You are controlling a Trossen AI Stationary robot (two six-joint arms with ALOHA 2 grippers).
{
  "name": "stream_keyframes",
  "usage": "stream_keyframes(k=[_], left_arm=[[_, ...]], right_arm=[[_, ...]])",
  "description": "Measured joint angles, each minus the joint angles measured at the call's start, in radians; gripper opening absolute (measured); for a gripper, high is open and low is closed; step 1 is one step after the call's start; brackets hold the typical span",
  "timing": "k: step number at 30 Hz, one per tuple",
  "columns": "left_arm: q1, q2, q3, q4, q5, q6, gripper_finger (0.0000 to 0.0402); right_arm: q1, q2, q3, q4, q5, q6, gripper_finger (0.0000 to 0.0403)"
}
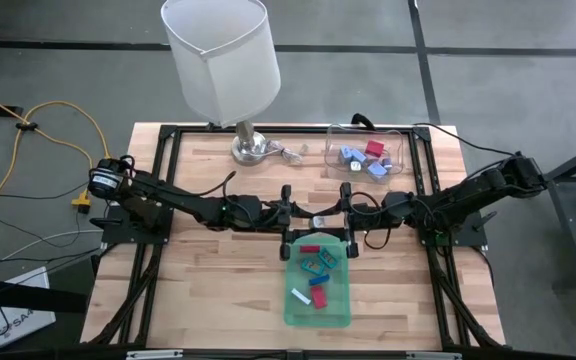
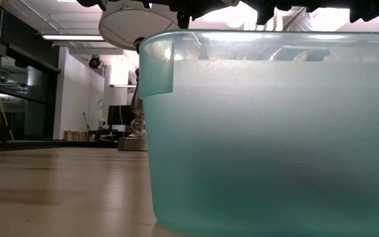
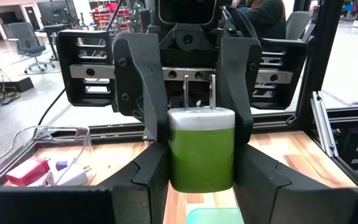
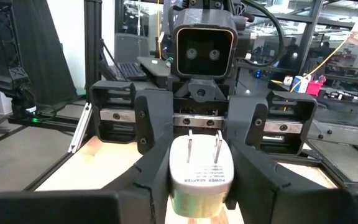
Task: Pick & Place Office items
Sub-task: Put the green charger adapter into the transparent bin
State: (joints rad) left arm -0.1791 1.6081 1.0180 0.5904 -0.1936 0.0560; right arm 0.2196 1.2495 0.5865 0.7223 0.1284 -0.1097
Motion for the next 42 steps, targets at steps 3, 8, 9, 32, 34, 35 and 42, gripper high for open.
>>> stream_keyframes(k=[3, 8, 9, 32, 34, 35, 42], left_arm=[[0.000, 0.000, 0.000, 0.000, 0.000, 0.000, 0.0134], [0.000, 0.000, 0.000, 0.000, 0.000, -0.001, 0.0134], [0.000, 0.000, 0.000, 0.000, 0.000, -0.001, 0.0135], [0.000, 0.000, 0.000, 0.001, -0.003, -0.005, 0.0250], [-0.002, 0.000, 0.000, 0.001, -0.002, -0.013, 0.0250], [-0.003, 0.000, 0.000, 0.001, -0.002, -0.018, 0.0250], [-0.003, 0.000, 0.000, -0.047, 0.001, -0.056, 0.0250]], right_arm=[[0.000, 0.000, 0.000, 0.000, 0.002, 0.000, 0.0139], [0.000, 0.000, 0.000, 0.000, 0.003, 0.000, 0.0135], [0.000, 0.000, 0.000, 0.000, 0.002, 0.000, 0.0133], [0.000, 0.000, 0.000, -0.001, 0.003, -0.001, 0.0133], [0.000, 0.000, 0.000, -0.001, 0.003, -0.001, 0.0133], [0.000, 0.000, 0.000, -0.001, 0.003, -0.001, 0.0133], [0.000, -0.012, 0.000, 0.030, 0.003, -0.006, 0.0133]])
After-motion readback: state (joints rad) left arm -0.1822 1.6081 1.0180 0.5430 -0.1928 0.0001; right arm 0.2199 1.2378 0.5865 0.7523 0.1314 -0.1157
